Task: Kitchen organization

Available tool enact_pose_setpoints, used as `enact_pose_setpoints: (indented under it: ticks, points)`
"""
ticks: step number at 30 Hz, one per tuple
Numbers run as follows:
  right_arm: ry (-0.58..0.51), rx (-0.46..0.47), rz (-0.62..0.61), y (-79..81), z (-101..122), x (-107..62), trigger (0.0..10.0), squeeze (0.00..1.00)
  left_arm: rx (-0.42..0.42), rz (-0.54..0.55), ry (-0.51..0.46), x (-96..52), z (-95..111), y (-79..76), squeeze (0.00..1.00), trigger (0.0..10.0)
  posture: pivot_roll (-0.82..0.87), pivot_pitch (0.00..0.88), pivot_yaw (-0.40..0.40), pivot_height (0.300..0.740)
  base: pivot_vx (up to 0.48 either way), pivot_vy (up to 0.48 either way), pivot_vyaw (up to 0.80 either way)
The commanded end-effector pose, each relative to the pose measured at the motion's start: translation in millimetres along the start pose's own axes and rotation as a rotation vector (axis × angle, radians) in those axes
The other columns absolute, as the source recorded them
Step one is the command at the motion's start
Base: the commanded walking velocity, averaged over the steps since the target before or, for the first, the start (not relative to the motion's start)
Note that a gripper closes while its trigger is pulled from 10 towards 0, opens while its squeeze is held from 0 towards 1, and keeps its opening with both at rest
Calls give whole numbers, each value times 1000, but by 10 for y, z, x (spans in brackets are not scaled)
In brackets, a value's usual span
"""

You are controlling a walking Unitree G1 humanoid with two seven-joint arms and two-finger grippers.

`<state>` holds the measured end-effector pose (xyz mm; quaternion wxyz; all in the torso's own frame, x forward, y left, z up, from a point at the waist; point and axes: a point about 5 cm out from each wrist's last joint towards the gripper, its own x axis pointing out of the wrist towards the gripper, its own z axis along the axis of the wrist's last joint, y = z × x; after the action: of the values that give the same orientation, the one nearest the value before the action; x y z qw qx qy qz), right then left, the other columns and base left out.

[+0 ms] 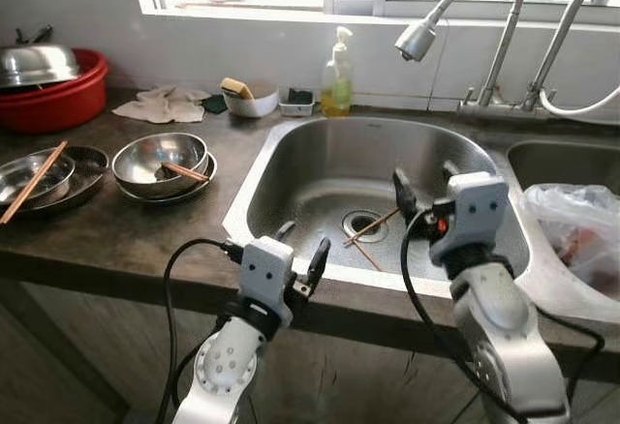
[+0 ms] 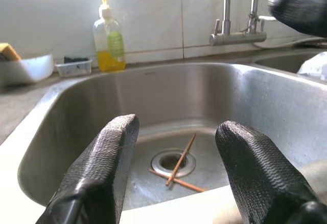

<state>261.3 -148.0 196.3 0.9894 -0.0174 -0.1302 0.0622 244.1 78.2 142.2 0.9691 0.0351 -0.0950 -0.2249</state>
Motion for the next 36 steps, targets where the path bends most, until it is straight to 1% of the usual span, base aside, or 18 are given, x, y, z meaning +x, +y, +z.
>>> enact_pose_setpoints:
  ticks: [1, 3, 6, 14, 23, 29, 32, 36]
  points:
    - [-17, 6, 21, 47, 62, -27, 10000, 0, 9, 0, -12, -13, 48, -1, 0, 10000, 91, 5, -15, 740, 0, 0, 0]
    - [5, 12, 19, 81, 27, -91, 10000, 0, 9, -3, -6, -34, 38, -17, 0, 10000, 91, 3, -15, 740, 0, 0, 0]
    - [19, 46, 8, 142, 9, -137, 10000, 0, 6, -8, -2, -37, 35, -44, 0, 10000, 90, 2, -11, 740, 0, 0, 0]
    - [26, 63, -4, 171, -1, -164, 10000, 0, 6, -9, 8, -42, 26, -44, 0, 10000, 94, 9, -9, 740, 0, 0, 0]
    - [34, 71, -19, 191, -12, -159, 10000, 0, 32, 17, 11, -49, 34, 25, 0, 10000, 103, 27, 10, 740, 0, 0, 0]
    - [34, 66, -20, 188, -19, -146, 10000, 0, 30, 13, 7, -44, 38, 4, 0, 10000, 109, 34, 0, 740, 0, 0, 0]
    - [37, 66, -17, 201, -24, -142, 10000, 0, 23, 8, 3, -47, 52, -33, 0, 10000, 117, 38, 3, 740, 0, 0, 0]
    - [42, 70, -15, 224, -31, -147, 10000, 0, 22, 4, 3, -53, 53, -44, 0, 10000, 120, 40, -2, 740, 0, 0, 0]
